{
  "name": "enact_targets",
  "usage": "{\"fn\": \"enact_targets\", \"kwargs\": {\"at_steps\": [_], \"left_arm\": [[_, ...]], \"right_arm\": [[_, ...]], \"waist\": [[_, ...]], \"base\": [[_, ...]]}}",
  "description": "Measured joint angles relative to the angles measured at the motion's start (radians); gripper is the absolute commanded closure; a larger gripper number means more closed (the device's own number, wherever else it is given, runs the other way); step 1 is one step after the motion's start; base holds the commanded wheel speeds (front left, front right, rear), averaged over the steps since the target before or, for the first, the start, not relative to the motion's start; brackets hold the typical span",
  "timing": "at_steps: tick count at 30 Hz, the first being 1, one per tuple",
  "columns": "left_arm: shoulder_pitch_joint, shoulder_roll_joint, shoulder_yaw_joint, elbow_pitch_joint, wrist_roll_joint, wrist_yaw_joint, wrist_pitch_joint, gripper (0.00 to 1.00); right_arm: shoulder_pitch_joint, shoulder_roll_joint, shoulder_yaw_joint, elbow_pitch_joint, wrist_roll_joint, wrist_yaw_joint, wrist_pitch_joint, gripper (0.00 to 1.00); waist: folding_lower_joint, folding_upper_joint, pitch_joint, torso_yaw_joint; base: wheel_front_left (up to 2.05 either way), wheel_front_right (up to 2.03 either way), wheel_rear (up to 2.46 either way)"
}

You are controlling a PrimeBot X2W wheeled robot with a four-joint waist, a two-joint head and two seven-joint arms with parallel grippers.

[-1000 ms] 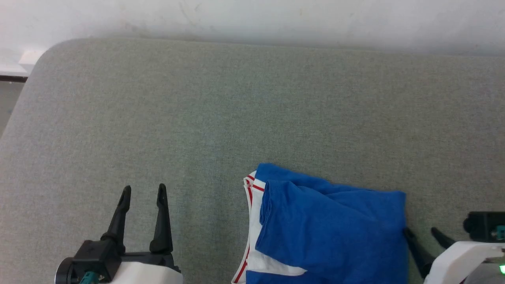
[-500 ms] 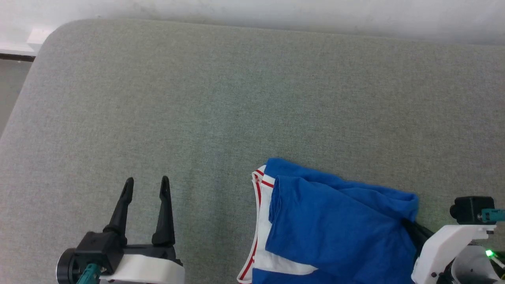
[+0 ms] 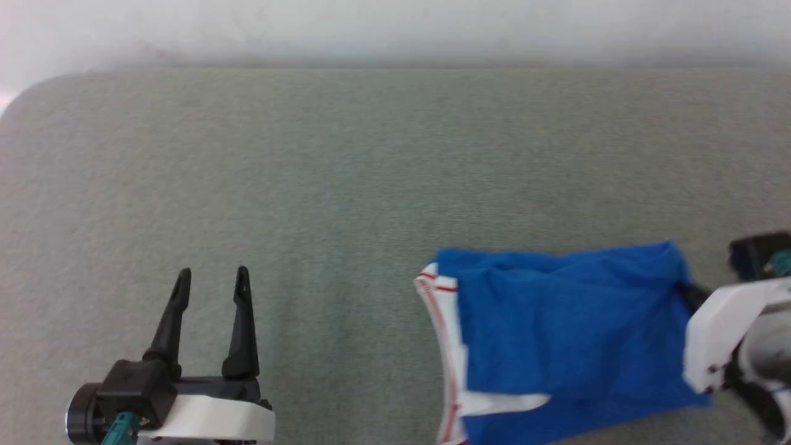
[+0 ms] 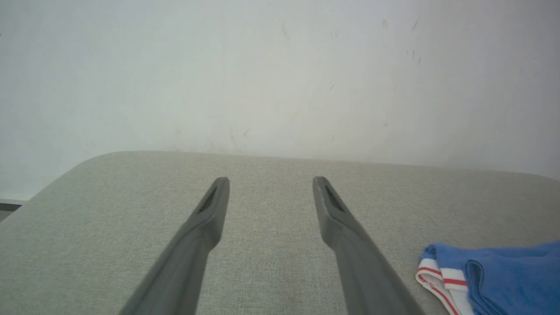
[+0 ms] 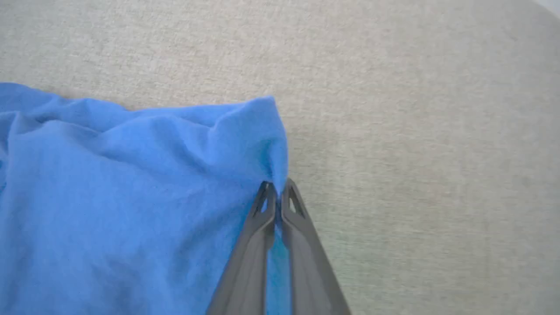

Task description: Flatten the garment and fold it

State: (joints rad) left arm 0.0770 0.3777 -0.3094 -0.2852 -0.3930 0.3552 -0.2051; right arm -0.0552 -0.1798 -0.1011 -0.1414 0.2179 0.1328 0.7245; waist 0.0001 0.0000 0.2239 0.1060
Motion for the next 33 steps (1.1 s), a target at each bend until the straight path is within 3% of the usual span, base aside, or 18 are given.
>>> {"fn": "enact_targets", "kwargs": {"at_steps": [9,14,20,24,33], "left_arm": [[-0.027,0.024,0.005,-0.050,0.024,0.008,0.030,0.00],[-0.070,0.038,0.010,-0.063,0.031,0.007,0.036,0.00],[-0.117,0.043,0.008,-0.086,0.052,0.007,0.042,0.00],[-0.143,0.054,0.010,-0.100,0.081,0.008,0.041,0.00],[-0.191,0.057,0.011,-0.130,0.103,0.016,0.032,0.00]], "right_arm": [[-0.116,-0.285,0.009,-0.014,0.016,0.000,0.128,1.00],[-0.160,-0.409,-0.009,0.018,0.016,0.000,0.120,1.00],[-0.175,-0.550,-0.048,0.095,-0.012,0.000,0.033,1.00],[-0.187,-0.584,-0.074,0.150,-0.064,0.000,-0.039,1.00],[-0.218,-0.582,-0.095,0.274,-0.163,0.000,-0.172,1.00]], "waist": [[-0.0001,0.0000,0.012,-0.102],[0.0000,0.0000,0.061,-0.127],[0.0001,0.0000,0.135,-0.142],[0.0001,0.0000,0.185,-0.148],[0.0000,0.0000,0.279,-0.153]], "base": [[0.00,0.00,0.00],[0.00,0.00,0.00],[0.00,0.00,0.00],[0.00,0.00,0.00],[0.00,0.00,0.00]]}}
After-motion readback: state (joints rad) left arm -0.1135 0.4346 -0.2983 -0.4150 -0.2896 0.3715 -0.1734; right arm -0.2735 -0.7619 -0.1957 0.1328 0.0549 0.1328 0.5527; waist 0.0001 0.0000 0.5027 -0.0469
